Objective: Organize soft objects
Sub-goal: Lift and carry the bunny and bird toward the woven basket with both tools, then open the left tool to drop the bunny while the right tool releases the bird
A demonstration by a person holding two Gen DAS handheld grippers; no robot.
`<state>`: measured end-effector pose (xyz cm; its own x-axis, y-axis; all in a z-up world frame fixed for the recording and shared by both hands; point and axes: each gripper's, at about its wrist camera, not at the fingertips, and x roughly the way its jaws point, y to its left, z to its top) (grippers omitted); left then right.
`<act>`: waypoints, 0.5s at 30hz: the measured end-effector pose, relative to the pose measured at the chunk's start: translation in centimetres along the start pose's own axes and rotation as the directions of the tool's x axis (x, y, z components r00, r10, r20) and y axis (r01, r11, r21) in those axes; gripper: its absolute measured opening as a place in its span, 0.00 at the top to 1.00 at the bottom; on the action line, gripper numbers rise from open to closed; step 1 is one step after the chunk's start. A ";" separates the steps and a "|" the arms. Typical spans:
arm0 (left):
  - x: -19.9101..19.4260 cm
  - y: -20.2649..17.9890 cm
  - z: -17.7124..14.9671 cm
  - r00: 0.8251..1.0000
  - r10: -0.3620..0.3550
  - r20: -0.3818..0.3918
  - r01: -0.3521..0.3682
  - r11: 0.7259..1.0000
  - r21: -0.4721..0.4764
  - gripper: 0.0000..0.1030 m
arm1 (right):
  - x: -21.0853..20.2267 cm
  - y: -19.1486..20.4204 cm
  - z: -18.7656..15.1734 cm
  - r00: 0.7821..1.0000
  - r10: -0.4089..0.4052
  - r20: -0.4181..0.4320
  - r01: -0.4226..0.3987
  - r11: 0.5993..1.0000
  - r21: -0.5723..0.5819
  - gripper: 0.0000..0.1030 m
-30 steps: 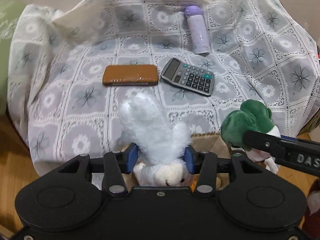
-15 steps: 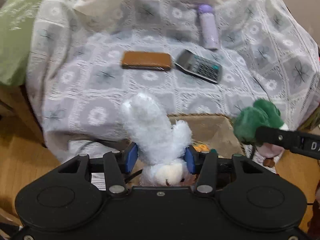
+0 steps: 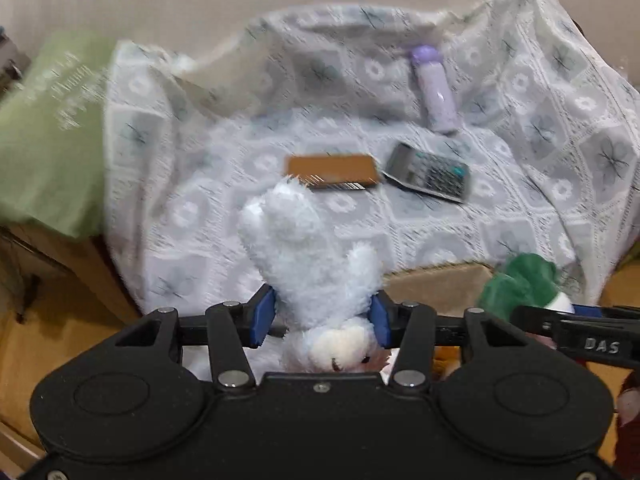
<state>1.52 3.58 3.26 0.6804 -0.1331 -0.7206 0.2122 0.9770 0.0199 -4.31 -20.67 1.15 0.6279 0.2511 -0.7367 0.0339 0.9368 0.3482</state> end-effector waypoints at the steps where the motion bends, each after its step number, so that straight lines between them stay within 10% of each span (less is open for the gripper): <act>1: 0.9 -0.4 -0.1 0.999 -0.027 -0.023 0.027 1.000 -0.012 0.53 | 0.1 0.0 0.0 1.000 -0.006 0.000 0.006 1.000 -0.003 0.45; 15: 7.3 -4.3 -0.4 0.993 -0.032 -0.111 0.026 0.998 -0.056 0.49 | 0.6 -0.8 0.0 0.998 -0.069 -0.011 0.069 0.998 -0.011 0.45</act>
<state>5.30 -1.53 -2.32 0.5914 -0.1446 -0.7933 0.1897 0.9811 -0.0374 -3.98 -21.30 0.39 0.6157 0.1886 -0.7651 0.0682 0.9545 0.2902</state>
